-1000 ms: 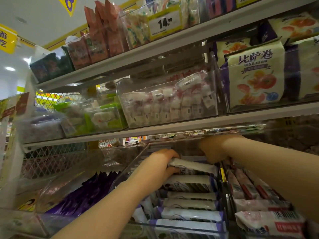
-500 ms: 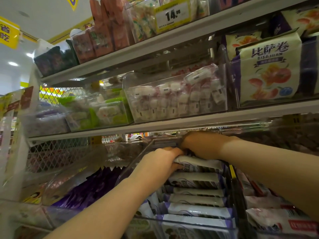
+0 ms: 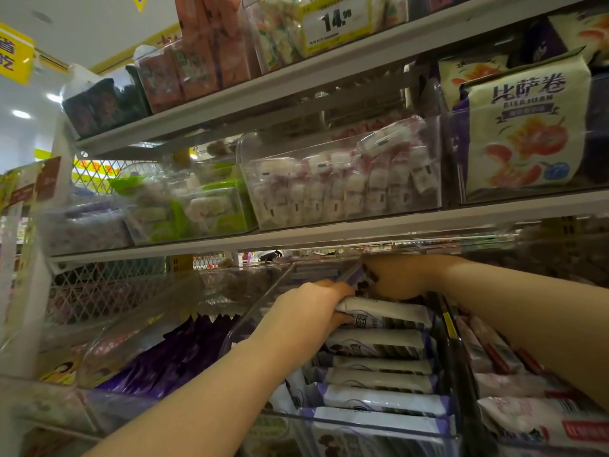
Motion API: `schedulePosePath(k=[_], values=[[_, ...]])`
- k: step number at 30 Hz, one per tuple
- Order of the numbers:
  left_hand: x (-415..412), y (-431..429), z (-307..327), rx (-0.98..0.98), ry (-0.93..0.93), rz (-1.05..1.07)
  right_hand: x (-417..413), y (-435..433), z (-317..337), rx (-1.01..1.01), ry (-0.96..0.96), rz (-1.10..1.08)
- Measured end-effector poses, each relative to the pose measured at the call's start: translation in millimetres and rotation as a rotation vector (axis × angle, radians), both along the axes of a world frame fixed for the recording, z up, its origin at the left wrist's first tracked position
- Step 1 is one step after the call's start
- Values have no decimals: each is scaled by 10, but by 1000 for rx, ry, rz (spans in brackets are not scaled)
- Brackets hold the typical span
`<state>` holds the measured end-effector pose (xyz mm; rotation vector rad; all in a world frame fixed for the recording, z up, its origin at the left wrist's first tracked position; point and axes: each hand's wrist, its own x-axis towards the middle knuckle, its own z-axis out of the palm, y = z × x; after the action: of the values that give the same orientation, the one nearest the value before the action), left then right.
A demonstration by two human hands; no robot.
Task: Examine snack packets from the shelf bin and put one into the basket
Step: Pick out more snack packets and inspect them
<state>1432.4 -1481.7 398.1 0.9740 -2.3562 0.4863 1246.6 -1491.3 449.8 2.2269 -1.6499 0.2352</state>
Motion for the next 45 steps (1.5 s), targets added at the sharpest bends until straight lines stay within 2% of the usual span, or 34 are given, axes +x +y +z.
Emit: schedulePosePath(k=[3,6,8,9,13,17,20,24,27,33,35,39,45], values=[[-3,-2,-8,2,-6,15,85,30,53,3,65,28],[-10,-5,-17,13,-38,39,236,16,56,225,222,-48],[-1,-8,-25,23,-45,42,283,-32,37,299,262,-98],[4,-8,-25,21,-44,41,269,-43,37,279,227,-95],[7,-28,-28,24,-35,37,136,48,47,194,-160,12],[-8,-28,-7,37,-16,31,83,98,-50,226,-289,104],[22,-6,-32,-78,28,54,84,177,-33,288,-393,210],[12,11,-55,-155,64,117,188,252,74,273,-212,185],[4,14,-59,-164,81,171,226,309,91,359,-201,207],[-2,117,-35,-254,211,93,200,337,77,139,2,159],[-12,156,-50,-142,128,31,167,322,54,69,-30,162],[-119,121,-180,63,-181,27,145,301,7,47,-109,168],[-260,97,-222,-247,-331,133,205,267,-42,96,-32,158]])
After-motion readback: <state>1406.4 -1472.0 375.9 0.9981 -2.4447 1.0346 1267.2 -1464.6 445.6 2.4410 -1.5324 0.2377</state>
